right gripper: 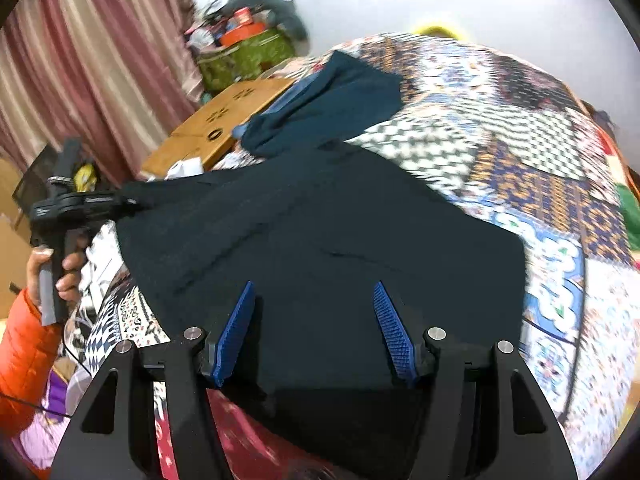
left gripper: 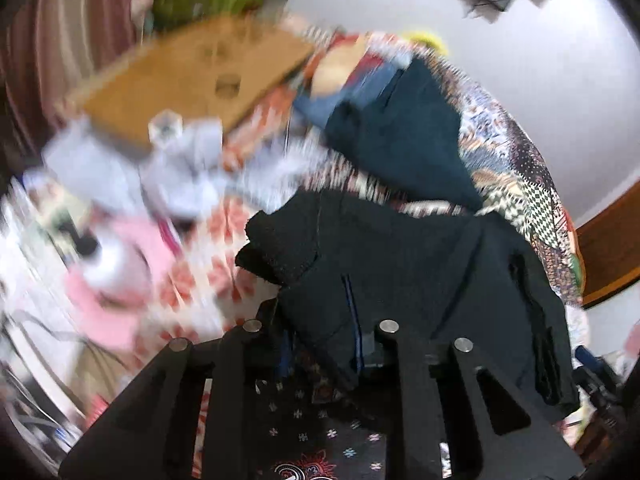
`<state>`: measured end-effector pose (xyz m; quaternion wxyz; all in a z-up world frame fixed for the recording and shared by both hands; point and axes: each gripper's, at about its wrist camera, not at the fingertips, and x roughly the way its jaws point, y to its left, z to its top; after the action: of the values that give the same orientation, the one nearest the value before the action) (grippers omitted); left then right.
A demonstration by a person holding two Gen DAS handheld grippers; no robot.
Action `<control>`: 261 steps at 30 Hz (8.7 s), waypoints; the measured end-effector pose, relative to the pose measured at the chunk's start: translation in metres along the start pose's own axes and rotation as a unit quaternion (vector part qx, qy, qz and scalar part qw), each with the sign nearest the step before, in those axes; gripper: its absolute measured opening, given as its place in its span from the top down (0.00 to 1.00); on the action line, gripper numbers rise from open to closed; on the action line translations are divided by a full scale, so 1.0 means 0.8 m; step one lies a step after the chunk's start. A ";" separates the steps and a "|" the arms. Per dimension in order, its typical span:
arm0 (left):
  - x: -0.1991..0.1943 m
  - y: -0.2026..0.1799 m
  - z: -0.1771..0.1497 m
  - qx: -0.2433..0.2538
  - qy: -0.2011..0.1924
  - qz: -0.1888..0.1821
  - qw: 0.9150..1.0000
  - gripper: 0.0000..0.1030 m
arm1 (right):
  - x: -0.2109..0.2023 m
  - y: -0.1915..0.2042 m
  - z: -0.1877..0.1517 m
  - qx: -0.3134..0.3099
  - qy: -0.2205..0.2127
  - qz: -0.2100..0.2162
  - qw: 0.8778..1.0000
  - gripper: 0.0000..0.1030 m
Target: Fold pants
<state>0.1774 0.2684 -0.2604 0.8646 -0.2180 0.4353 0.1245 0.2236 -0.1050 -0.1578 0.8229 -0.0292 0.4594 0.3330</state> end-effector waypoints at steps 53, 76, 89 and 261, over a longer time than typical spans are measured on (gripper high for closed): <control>-0.066 -0.425 -0.110 0.374 0.032 -0.164 0.912 0.21 | -0.060 -0.101 -0.092 0.121 -0.006 -0.048 0.991 0.43; 0.171 -0.339 0.051 0.298 0.081 0.047 0.950 0.09 | -0.083 -0.113 -0.092 0.162 -0.035 -0.071 0.984 0.38; 0.134 -0.258 -0.003 0.332 0.087 0.078 0.936 0.07 | -0.105 -0.111 -0.092 0.156 -0.049 -0.084 0.983 0.38; -0.031 -0.252 0.079 0.250 0.011 -0.136 0.959 0.71 | 0.001 -0.066 0.146 0.045 -0.035 0.095 0.994 0.82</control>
<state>0.2886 0.1219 -0.1534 0.8952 -0.0538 0.4286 -0.1095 0.3402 -0.1043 -0.1051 0.8035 0.0634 0.4455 0.3897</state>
